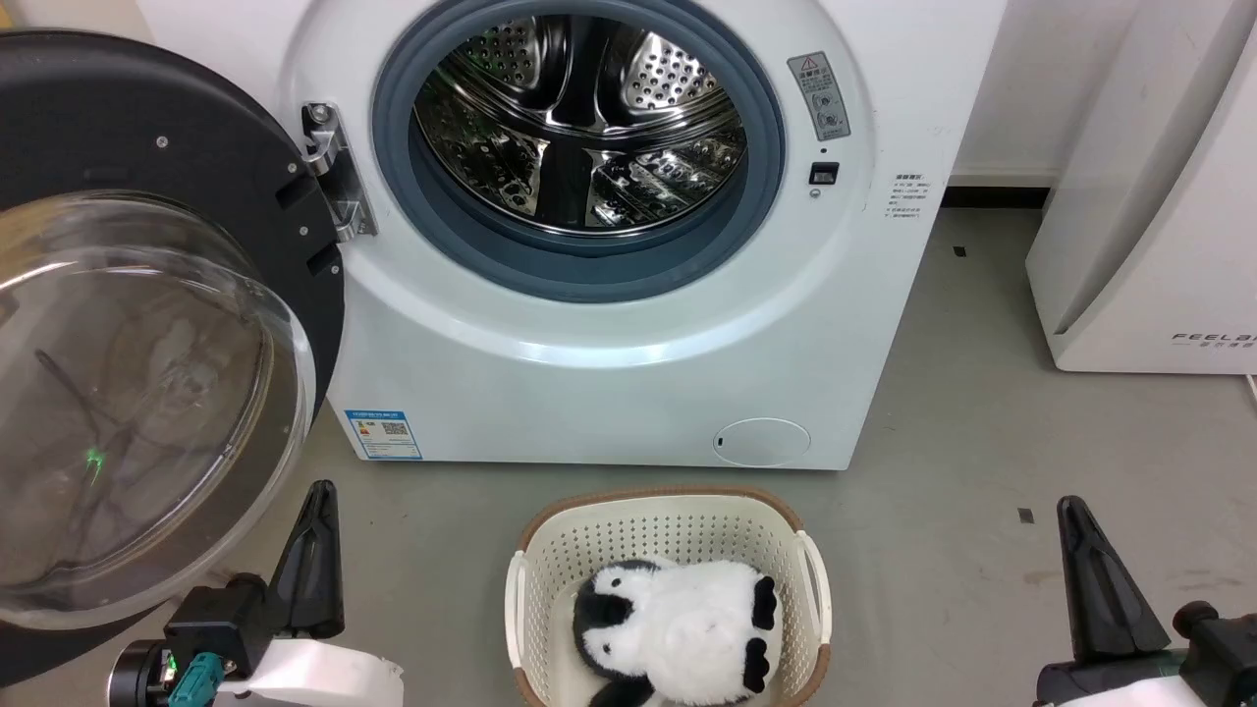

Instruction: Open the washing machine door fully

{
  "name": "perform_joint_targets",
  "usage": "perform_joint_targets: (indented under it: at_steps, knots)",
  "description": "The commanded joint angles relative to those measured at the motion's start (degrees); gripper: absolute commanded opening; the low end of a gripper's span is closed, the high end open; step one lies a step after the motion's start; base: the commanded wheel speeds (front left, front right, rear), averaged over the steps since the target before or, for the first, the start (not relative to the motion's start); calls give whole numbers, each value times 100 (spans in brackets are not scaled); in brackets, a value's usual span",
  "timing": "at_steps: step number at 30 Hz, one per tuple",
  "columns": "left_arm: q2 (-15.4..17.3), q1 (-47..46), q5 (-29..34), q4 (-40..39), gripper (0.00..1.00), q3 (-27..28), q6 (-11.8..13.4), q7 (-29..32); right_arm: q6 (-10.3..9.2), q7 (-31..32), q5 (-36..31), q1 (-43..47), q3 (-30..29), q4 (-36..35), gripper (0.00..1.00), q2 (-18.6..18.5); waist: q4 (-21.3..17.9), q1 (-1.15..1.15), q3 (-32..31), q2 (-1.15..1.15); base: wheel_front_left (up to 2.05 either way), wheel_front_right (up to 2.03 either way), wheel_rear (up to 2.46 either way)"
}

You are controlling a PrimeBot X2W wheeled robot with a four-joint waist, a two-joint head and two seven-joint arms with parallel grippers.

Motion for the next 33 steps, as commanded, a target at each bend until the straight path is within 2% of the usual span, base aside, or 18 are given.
perform_joint_targets:
  at_steps: [1,33]
  knots:
    - [0,3,24,-29,0,-24,31,30,0,28,-23,-27,26,4,0,2,-3,0,0,0,0,0,0]
    - [0,16,158,-194,0,-176,184,393,1,392,-124,-163,182,31,0,7,-65,0,-10,0,0,0,0]
